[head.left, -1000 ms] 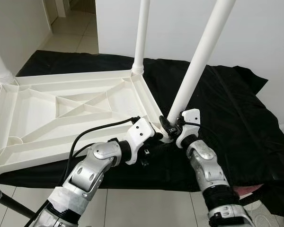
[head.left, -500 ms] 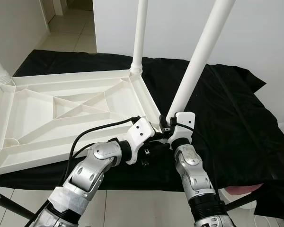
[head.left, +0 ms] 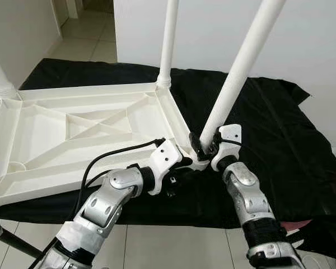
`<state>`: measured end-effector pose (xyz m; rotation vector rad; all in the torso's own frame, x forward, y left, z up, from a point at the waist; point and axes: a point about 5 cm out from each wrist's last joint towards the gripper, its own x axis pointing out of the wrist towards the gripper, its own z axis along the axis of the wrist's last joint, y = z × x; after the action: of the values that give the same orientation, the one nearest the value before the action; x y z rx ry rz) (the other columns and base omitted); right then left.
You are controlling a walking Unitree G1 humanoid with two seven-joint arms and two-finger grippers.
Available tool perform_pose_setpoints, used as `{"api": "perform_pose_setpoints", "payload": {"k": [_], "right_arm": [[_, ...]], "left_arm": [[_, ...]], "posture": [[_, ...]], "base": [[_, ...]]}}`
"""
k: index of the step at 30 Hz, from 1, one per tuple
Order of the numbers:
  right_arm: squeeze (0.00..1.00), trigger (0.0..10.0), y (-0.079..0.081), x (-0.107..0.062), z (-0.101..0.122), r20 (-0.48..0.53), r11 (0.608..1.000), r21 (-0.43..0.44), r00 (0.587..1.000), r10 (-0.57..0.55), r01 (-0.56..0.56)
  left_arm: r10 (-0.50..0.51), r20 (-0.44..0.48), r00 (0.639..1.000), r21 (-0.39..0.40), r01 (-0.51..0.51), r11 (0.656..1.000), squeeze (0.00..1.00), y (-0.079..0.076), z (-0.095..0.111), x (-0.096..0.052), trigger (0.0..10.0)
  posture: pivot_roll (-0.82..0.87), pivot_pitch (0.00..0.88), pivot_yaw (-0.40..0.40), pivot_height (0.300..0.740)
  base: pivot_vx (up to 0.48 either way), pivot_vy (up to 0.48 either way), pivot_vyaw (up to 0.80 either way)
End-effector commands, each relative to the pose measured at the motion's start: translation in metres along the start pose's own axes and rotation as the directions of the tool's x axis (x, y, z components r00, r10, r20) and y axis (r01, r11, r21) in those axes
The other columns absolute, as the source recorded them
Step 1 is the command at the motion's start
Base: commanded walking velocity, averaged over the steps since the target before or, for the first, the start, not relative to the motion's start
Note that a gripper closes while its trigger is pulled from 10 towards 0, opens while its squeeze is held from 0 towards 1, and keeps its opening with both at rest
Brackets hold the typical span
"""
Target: Building children table
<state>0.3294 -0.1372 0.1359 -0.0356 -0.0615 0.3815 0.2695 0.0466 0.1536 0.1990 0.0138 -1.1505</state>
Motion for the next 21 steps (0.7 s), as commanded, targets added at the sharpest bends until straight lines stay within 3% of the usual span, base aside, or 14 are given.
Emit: {"api": "perform_pose_setpoints", "payload": {"k": [1,4,11,12,13,14,21], "right_arm": [[0.00,10.0,0.001,0.000,-0.004,-0.017,0.997,-0.004,0.997,0.075,-0.075],[0.00,10.0,0.001,0.003,-0.005,-0.022,0.971,-0.075,0.974,0.227,-0.228],[0.00,10.0,-0.001,0.006,-0.008,-0.060,0.936,-0.075,0.938,0.341,-0.345],[0.00,2.6,-0.003,0.007,-0.009,-0.065,0.933,-0.076,0.936,0.347,-0.352],[0.00,2.6,-0.003,0.007,-0.009,-0.065,0.933,-0.076,0.936,0.347,-0.352],[0.00,0.0,-0.004,0.006,-0.013,-0.086,0.926,-0.084,0.929,0.360,-0.367],[0.00,0.0,-0.008,0.006,-0.017,-0.092,0.923,-0.077,0.925,0.370,-0.377]], "left_arm": [[-0.017,-0.004,1.000,-0.007,0.017,1.000,0.00,-0.002,-0.001,-0.001,10.0],[-0.031,-0.008,0.999,-0.003,0.031,1.000,0.00,-0.002,-0.001,-0.003,10.0],[-0.025,-0.012,1.000,0.000,0.025,1.000,0.00,-0.001,-0.003,-0.006,10.0],[-0.022,-0.013,1.000,0.007,0.022,1.000,0.00,-0.001,-0.003,-0.006,10.0],[-0.022,-0.013,1.000,0.007,0.022,1.000,0.00,-0.001,-0.003,-0.006,10.0],[-0.014,-0.021,1.000,0.017,0.014,1.000,0.00,-0.001,-0.005,-0.006,10.0],[-0.009,-0.026,1.000,0.016,0.009,1.000,0.00,0.000,-0.007,-0.006,10.0]], "posture": [[0.01,0.000,-0.068,0.740],[0.01,0.000,-0.064,0.740],[0.02,0.000,-0.064,0.740],[0.02,0.000,-0.067,0.740],[0.02,0.000,-0.067,0.740],[0.02,0.000,-0.067,0.740],[0.03,0.000,-0.069,0.740]], "base": [[0.000,0.000,0.00],[0.000,0.000,0.00],[0.000,0.000,0.00],[0.000,0.000,0.00],[0.000,0.000,0.00],[0.000,0.000,0.00],[0.000,0.000,0.00]]}}
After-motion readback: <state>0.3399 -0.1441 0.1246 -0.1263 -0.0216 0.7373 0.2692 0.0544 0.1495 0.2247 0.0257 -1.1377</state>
